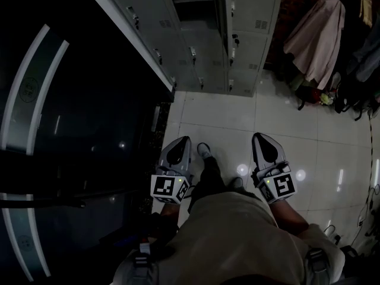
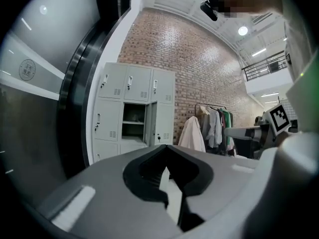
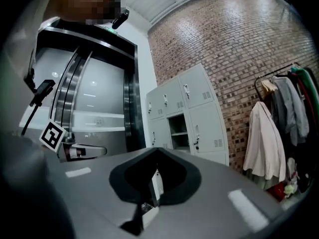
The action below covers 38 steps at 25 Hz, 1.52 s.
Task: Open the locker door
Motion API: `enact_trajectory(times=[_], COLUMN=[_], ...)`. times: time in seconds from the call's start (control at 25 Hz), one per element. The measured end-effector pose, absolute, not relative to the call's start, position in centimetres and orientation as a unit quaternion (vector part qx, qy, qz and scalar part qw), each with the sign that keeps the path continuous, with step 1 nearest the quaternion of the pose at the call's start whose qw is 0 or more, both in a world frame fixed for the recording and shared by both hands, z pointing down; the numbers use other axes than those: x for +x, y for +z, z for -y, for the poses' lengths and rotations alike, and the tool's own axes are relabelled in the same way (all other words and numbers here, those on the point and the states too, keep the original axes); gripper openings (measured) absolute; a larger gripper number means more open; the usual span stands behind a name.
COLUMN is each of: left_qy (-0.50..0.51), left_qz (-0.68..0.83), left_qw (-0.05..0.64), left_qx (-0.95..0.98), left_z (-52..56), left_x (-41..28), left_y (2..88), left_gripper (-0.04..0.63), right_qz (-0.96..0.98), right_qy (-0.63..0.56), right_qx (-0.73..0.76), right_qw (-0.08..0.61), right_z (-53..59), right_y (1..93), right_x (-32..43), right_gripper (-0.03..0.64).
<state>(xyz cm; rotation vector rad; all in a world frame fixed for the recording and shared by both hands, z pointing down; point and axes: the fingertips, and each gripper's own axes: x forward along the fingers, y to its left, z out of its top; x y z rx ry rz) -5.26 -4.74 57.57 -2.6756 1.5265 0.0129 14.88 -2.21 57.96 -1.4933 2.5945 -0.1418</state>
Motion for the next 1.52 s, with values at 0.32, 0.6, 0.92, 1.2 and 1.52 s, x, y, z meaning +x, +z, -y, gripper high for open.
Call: enact_trajectory(times=[0.32, 0.6, 0.92, 1.2, 1.52], left_qy=[0.012, 0.018, 0.028, 0.041, 0.051], left_qz=[-0.47, -0.453, -0.452, -0.443, -0.431], left_qw=[0.039, 0.048, 0.054, 0.05, 0.048], left_qx=[-0.882, -0.89, -0.89, -0.894, -0.9], left_z=[2.4, 2.3, 2.4, 1.5, 0.4], left_x=[-4.0, -5.3, -7.6, -8.4, -7.7], left_y=[56.6, 52.4, 50.1, 48.1, 47.1], left_gripper=[0.058, 0.058, 0.058, 0.058, 0.058], right_qz=[-0.864, -0.857, -0.854, -0.859, -0.857], right_qy=[-0.016, -0.006, 0.007, 0.017, 0.03], right_qx=[-0.492, -0.494, -0.494, -0.488, -0.486], right_qw=[0.109, 0.144, 0.162, 0.156, 0.166], right_z=[-0.4, -0.9, -0.2, -1.2, -2.3], right_y=[55.7, 50.5, 47.3, 46.3, 43.4], right_x=[13.3, 10.7, 8.3, 6.3, 6.6], right_gripper=[0.002, 0.002, 0.002, 0.002, 0.0])
